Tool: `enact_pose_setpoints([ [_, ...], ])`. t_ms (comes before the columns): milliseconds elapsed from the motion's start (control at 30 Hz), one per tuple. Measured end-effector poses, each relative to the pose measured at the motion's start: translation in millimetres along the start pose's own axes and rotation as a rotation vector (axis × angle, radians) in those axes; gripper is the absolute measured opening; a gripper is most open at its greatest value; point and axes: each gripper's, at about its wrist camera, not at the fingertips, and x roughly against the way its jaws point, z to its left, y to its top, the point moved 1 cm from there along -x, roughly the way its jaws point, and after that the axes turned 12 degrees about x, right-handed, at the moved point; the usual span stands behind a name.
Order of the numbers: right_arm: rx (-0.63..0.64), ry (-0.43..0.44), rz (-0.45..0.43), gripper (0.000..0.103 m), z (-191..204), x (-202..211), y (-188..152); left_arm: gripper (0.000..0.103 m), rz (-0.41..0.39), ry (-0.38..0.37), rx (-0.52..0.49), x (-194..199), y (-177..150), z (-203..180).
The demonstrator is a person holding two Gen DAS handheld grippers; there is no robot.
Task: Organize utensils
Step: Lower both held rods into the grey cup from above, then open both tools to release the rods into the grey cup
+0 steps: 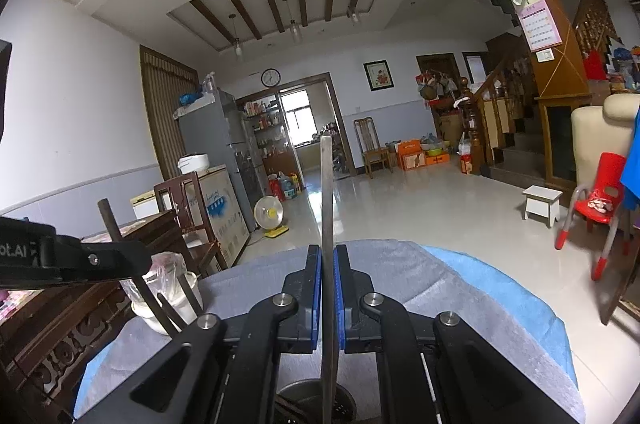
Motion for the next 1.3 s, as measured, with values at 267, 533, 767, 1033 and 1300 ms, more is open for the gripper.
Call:
enact_pose_setpoints([
  [267,0.013,0.000,0.018,0.007,-1,3,-4,0.006,0.016,0.010,0.001,-4,-5,1],
  [533,0.039,0.010,0.042,0.007,1,4,-7,0.007,0.034,0.019,0.007,-7,-11,7],
  [767,0.052,0.022,0.056,0.007,5,4,-8,0.007,0.051,0.022,0.017,-8,-16,14],
  [1033,0.046,0.032,0.065,0.007,7,8,-9,0.007,0.068,0.024,0.021,-11,-18,19],
  [1300,0.033,0.045,0.088,0.008,8,17,-11,0.009,0.094,0.032,0.012,-16,-25,24],
])
